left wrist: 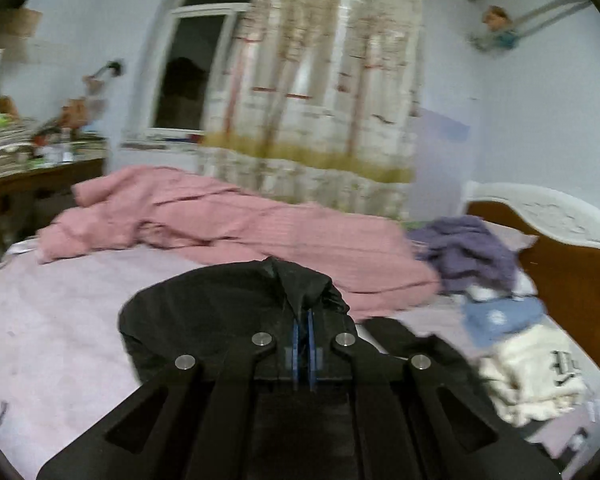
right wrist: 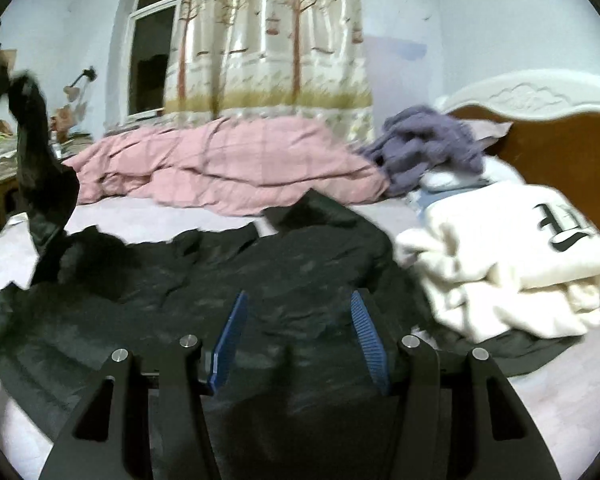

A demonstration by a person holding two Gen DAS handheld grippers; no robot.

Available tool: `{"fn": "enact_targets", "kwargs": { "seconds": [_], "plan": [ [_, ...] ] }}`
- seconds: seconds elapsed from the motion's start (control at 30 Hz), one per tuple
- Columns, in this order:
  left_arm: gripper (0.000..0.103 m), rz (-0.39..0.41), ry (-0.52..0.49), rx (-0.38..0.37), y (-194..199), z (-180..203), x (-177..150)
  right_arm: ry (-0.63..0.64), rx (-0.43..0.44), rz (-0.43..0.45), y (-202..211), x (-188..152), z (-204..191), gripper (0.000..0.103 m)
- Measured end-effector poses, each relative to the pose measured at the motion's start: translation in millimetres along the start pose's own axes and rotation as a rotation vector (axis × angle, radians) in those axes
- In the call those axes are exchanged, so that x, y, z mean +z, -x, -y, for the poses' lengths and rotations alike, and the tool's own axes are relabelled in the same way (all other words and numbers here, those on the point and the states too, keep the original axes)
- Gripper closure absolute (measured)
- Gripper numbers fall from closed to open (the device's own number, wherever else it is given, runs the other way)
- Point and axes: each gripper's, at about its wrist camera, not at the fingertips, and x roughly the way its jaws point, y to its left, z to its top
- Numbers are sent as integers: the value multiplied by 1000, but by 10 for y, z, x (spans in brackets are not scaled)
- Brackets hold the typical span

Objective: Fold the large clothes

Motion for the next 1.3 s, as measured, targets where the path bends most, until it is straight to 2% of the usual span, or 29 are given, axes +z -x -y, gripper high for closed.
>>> {"fn": "enact_targets", "kwargs": {
  "seconds": [0.13, 0.27, 0.4, 0.47, 0.5, 0.53, 0.57, 0.73, 0.8, 0.83, 0.87, 0.9, 1.13, 1.2, 1.27, 1.3],
  "plan": [
    [101, -42, -108, -174, -92, 649, 30, -80, 45, -42, -68, 24, 175, 47],
    [101, -44, -197, -207, -57, 1312, 34, -116, 25, -11, -13, 53, 309, 47],
    [100, -129, -223, -273, -299, 1650, -112, -124, -3, 15, 18, 69, 416, 47],
    [96, -185, -221, -286, -475, 1711, -227, -136, 4, 5, 7, 54, 464, 47],
    [92, -205, -219, -285, -541, 1712, -301, -139, 2, -1, -13, 45, 484, 47],
    [82, -224, -216, -276, -627, 1685, -367, -139, -1, -5, -34, 44, 494, 47],
    [77, -234, -211, -271, -678, 1639, -423, -141, -3, -14, -62, 35, 508, 47],
    [42, -280, -160, -285, -852, 1221, -665, -158, 36, -50, -192, 39, 530, 47],
    [39, -282, -143, -325, -790, 1062, -719, -156, 76, -68, -237, 30, 506, 47],
    [34, -276, -137, -335, -739, 986, -732, -155, 95, -78, -260, 27, 488, 47],
    [32, -268, -137, -326, -697, 923, -743, -157, 119, -90, -289, 24, 462, 46],
    [28, -254, -137, -285, -648, 846, -758, -158, 135, -100, -315, 20, 439, 45],
    [28, -243, -89, 19, -537, 20, -1015, -134, 218, -162, -465, 21, 252, 44],
    [28, -265, -44, 81, -616, -280, -1128, -126, 291, -192, -643, 167, 155, 38],
    [28, -307, 13, 143, -732, -571, -1258, -135, 404, -300, -990, 336, -8, 36],
    [29, -333, 34, 169, -801, -705, -1338, -145, 407, -364, -1169, 399, -84, 36]
  ]
}}
